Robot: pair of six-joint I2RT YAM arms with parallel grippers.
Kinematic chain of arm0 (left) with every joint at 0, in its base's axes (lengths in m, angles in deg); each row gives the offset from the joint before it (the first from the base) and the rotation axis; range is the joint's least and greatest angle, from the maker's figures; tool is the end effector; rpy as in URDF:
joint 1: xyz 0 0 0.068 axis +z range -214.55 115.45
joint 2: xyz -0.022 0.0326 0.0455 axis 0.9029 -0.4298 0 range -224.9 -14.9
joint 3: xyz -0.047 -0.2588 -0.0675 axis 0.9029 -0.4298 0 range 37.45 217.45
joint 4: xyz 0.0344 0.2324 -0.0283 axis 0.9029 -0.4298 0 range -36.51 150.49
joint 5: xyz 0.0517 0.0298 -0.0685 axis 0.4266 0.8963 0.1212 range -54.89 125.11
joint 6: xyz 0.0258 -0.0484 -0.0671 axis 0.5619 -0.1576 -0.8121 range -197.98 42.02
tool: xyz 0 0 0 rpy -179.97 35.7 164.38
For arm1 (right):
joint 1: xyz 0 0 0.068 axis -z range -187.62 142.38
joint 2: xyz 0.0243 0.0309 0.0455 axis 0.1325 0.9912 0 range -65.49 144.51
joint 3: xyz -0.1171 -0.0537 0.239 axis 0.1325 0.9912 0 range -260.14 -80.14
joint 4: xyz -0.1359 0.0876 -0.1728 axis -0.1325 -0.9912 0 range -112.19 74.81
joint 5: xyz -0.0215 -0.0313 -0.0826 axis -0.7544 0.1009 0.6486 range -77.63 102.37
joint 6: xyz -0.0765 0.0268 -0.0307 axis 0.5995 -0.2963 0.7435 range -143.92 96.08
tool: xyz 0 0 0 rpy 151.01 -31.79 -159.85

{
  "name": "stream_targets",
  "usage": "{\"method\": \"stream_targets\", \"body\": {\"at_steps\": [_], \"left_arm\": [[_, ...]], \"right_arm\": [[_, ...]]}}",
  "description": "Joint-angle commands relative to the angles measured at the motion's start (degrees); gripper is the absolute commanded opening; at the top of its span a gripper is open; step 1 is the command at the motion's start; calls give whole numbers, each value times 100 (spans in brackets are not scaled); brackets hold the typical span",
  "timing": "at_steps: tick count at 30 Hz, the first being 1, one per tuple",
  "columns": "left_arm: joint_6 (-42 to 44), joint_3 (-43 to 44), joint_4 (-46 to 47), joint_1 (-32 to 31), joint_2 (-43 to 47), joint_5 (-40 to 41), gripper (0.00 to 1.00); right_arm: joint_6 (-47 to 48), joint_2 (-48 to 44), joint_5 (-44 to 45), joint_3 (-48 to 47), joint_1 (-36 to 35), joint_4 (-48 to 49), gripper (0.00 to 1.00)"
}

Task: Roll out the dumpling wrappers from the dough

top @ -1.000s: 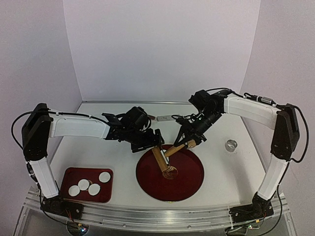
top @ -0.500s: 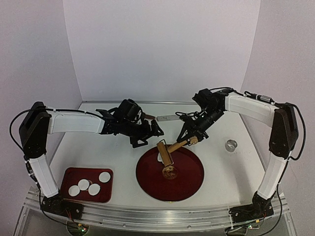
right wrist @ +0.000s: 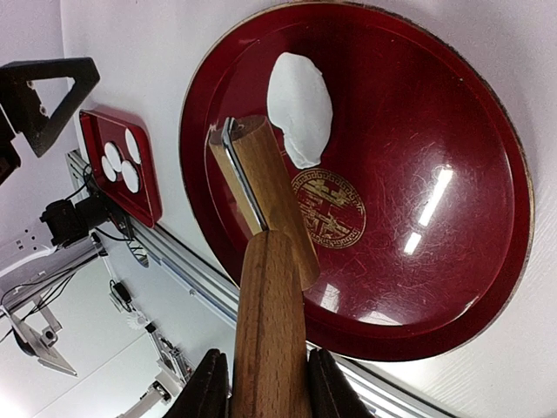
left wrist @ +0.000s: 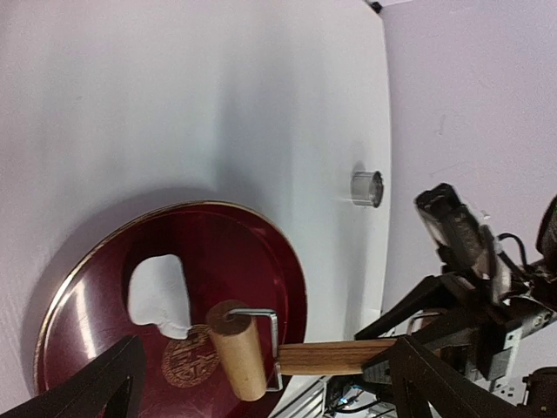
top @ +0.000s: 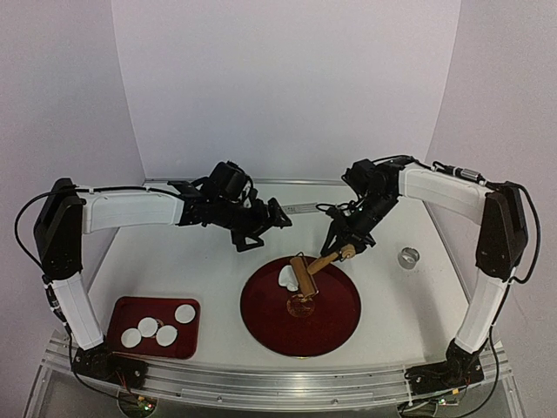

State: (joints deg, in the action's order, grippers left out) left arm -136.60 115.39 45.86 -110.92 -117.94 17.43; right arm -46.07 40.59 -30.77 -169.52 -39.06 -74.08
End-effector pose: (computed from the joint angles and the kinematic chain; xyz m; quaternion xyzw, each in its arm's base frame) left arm 0.2698 -0.3168 0.2372 -0.0306 0.8964 -0.4177 0.1451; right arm 0.2725 0.2281 0.2348 0.1207 -0.9158 -0.3782 0.0603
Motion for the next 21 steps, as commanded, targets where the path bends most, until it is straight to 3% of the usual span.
{"method": "stream_targets", "body": {"at_steps": [1, 9, 15, 21], "left_arm": [[-223, -147, -1427, 51, 167, 656, 96], [-149, -525, -1741, 48, 110, 792, 81], [322, -957, -906, 49, 44, 572, 73], [610, -900, -931, 49, -236, 510, 63]], "right_arm": [[-244, -122, -16, -270, 98, -56, 0], [-426, 99, -291, -518, 103, 32, 0], [-520, 218, -520, -573, 103, 163, 0], [-697, 365, -529, -617, 98, 252, 0]]}}
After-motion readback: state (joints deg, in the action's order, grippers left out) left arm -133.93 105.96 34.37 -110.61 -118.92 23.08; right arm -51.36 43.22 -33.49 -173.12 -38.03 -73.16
